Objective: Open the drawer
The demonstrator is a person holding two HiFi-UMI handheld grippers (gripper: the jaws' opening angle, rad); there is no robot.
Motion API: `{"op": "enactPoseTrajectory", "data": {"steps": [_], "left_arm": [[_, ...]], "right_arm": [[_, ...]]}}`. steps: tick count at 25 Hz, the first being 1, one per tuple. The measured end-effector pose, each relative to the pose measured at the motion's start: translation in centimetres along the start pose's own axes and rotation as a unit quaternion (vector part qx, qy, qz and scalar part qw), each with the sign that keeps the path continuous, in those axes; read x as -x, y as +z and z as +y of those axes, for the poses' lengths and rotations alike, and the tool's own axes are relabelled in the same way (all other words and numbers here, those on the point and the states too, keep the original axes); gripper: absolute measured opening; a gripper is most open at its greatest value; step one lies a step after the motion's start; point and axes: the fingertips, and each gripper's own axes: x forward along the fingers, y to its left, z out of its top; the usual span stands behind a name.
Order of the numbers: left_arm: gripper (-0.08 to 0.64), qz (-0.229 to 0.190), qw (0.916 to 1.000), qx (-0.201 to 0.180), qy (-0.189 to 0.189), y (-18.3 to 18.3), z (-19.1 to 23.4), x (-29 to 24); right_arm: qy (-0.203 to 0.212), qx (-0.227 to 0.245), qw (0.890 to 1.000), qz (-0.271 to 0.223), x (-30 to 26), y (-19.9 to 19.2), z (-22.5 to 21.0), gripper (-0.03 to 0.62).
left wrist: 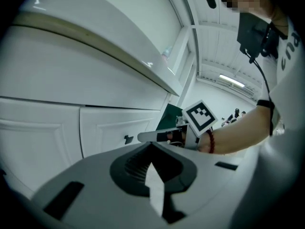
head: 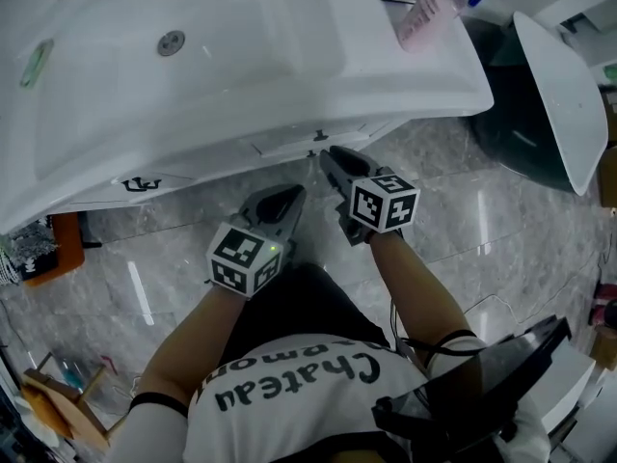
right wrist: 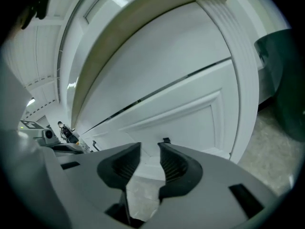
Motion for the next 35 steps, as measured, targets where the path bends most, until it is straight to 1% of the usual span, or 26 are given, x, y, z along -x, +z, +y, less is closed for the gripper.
{"op": "enactPoseTrajectory", "data": {"steps": [1,2,5,10,14,19,25,27,31,35], "left_arm": [[0.008,0.003,1.0,-0.002,0.002,-0.1,0.1,-0.1],[0.008,0.007,1.0,-0.003,0.003,-0.2,0.3,-0.2],[0.008,0.014,0.9999,-0.006,0.005,-0.3,0.7,-0.1],[0.008,0.005,0.9998,0.012,0.012,-0.1,1.3,0.3],[0.008,0.01,0.9999,0.002,0.011,-0.5,1.4,0.7],[0.008,0.01,0.9998,0.008,0.013,-0.7,2.0,0.8],[0.008,0.012,0.9998,0.012,0.006,-0.6,2.1,0.6],[0.008,0.011,0.9998,0.017,0.005,-0.4,2.1,0.6],[0.008,0.011,0.9998,0.016,0.007,0.4,2.1,0.9],[0.008,0.013,0.9996,0.022,0.011,0.6,2.2,1.4]], "right_arm": [[-0.006,-0.004,1.0,0.004,-0.4,-0.2,-0.4,0.174],[-0.011,-0.008,1.0,0.007,-0.8,-0.3,-0.7,0.186],[-0.029,-0.011,0.999,0.014,-1.8,-0.6,-1.6,0.186],[-0.059,0.004,0.998,0.026,-3.7,-1.1,-2.7,0.186],[-0.087,0.013,0.996,0.014,-4.5,-0.5,-3.2,0.187],[-0.097,0.015,0.995,0.014,-5.3,-0.3,-3.3,0.189],[-0.121,0.015,0.992,0.016,-5.4,-0.4,-3.6,0.187],[-0.131,0.027,0.991,0.023,-5.5,-0.5,-3.6,0.187],[-0.146,0.056,0.987,0.037,-5.9,-0.2,-3.6,0.189],[-0.171,0.091,0.979,0.055,-5.7,-0.6,-3.8,0.188]]}}
